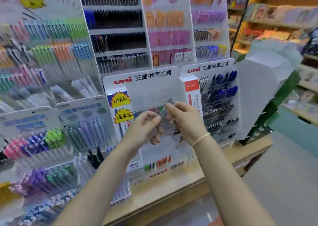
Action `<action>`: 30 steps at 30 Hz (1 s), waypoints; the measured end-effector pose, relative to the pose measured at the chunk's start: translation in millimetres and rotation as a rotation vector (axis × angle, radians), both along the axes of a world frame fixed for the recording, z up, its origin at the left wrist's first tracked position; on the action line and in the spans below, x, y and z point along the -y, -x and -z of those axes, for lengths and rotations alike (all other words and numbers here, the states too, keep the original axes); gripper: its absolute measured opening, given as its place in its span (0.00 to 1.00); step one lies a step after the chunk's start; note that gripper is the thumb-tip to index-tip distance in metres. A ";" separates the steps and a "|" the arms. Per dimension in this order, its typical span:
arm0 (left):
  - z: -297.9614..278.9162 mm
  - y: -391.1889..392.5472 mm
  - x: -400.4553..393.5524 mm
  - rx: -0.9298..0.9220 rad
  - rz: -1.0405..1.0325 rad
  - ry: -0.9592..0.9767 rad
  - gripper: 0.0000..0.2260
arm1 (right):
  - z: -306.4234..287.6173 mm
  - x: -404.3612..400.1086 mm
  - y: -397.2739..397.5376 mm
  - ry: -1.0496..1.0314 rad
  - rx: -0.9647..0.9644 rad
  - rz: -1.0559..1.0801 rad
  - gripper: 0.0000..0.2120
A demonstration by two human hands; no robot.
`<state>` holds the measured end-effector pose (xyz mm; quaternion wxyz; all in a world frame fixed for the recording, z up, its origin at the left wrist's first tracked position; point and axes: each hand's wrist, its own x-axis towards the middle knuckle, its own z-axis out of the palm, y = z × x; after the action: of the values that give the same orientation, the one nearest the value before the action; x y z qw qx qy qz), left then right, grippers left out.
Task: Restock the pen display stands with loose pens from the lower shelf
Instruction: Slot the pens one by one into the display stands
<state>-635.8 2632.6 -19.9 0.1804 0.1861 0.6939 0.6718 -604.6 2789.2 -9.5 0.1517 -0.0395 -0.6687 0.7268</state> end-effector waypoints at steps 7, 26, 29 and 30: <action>0.4 72.2 -11.7 -0.028 -0.121 0.029 0.12 | -16.8 -17.8 87.3 -0.032 0.039 -0.131 0.07; 48.1 153.2 -11.7 -0.909 -0.507 1.172 0.29 | -7.1 -52.2 218.6 -0.665 -0.293 -0.232 0.05; 53.1 154.6 -8.8 -0.960 -0.508 1.166 0.26 | 7.6 -50.2 223.1 -0.758 -0.264 -0.293 0.06; 54.2 155.4 -8.2 -0.978 -0.512 1.164 0.26 | 10.4 -49.4 223.9 -0.772 -0.253 -0.308 0.07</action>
<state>-791.2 2640.9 -74.1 -0.2357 0.1706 0.9545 0.0651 -828.5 2838.6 -19.9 0.1258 0.2096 -0.8658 0.4366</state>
